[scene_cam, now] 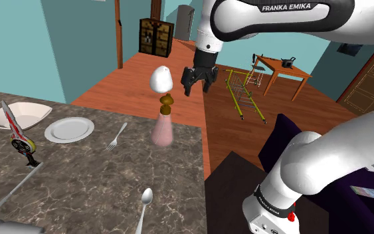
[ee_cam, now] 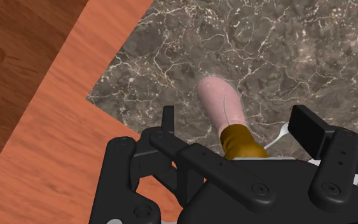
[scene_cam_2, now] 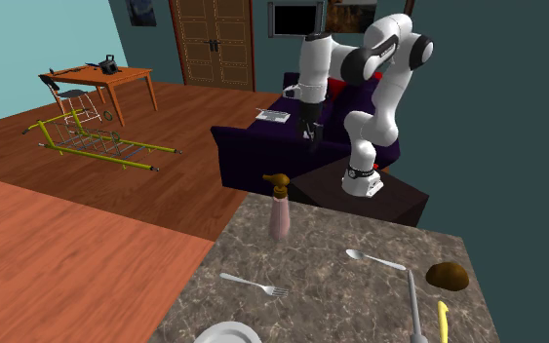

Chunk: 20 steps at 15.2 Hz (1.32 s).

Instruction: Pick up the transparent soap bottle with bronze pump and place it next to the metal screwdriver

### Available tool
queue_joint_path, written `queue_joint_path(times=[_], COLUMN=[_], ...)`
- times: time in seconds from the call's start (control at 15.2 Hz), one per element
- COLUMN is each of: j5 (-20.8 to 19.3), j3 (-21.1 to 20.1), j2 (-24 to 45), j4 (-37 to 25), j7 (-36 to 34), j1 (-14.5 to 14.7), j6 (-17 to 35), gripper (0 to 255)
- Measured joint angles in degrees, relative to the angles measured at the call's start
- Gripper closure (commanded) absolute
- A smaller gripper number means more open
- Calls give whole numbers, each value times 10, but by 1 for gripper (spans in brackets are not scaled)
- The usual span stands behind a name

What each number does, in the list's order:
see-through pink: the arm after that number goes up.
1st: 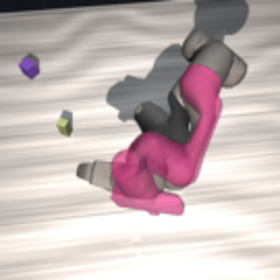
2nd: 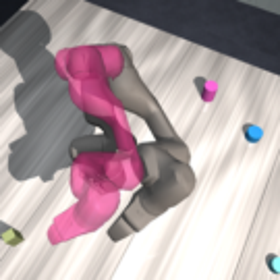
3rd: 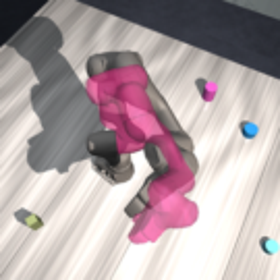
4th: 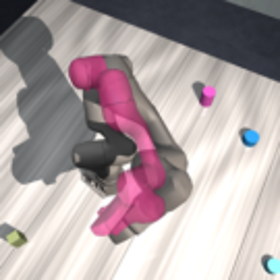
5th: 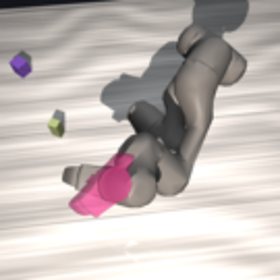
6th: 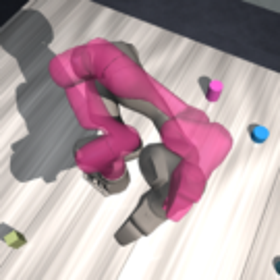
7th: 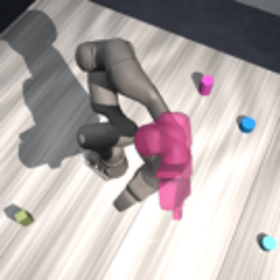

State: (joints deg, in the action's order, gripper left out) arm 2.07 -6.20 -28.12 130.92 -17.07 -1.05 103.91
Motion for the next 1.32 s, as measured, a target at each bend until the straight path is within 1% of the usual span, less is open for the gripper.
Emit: queue_joint_path(times=[0.26,0.59,0.73,1.06,1.32], j5=[-18,-53,-58,-64,-65], j3=[-25,-48,-50,-49,-50], j2=[82,179,192,210,212], j4=[-41,-97,-98,-78,-69], j7=[-38,-86,-93,-96,-97], j1=[-3,-8,-8,-10,-10], j6=[51,100,113,151,162], gripper=[0,0,0,0,0])
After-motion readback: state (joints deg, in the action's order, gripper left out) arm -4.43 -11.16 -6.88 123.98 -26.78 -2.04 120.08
